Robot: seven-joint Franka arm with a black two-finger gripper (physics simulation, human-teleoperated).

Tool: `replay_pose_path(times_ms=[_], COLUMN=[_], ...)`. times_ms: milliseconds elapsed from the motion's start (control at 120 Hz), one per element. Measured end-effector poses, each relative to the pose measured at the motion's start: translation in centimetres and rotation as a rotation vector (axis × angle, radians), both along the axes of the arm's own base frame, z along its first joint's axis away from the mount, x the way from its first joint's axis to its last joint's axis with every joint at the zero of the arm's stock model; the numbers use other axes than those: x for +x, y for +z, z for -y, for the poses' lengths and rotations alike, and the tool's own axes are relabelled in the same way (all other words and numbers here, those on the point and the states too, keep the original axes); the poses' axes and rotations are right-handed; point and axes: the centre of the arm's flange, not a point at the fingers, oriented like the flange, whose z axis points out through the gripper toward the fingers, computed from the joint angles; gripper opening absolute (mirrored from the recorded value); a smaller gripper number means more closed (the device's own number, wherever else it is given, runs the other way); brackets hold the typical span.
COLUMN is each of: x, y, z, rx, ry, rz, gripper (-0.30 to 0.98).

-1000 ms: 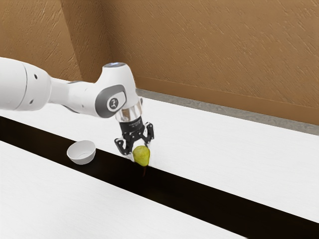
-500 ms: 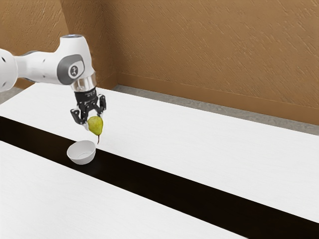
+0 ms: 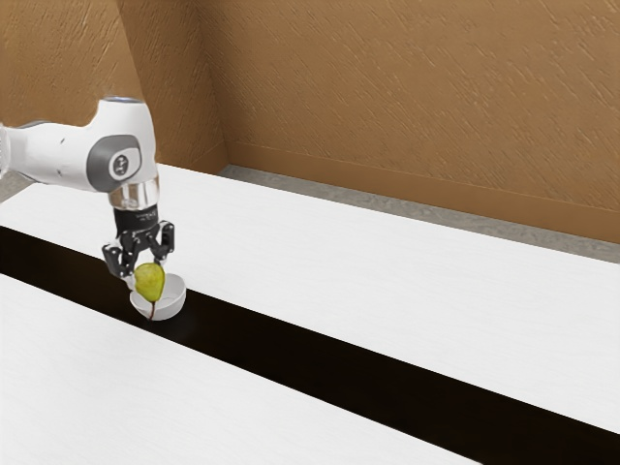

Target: Place the pear in the bowl.

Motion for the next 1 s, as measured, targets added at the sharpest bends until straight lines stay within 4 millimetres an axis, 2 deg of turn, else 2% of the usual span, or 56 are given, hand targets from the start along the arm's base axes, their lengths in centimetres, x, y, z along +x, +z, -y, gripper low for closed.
replay_pose_path(times_ms=[250, 517, 783, 1000], x=[1.4, 3.5, 3.9, 4.0], y=[-1.8, -1.9, -2.4, -2.3], z=[-0.6, -2.6, -3.3, -3.3], rx=[-0.014, -0.018, -0.022, -0.022], ry=[0.001, 0.020, 0.028, 0.025], rz=[-0.007, 0.019, 0.025, 0.030], gripper=[0.20, 0.20, 0.50, 0.62])
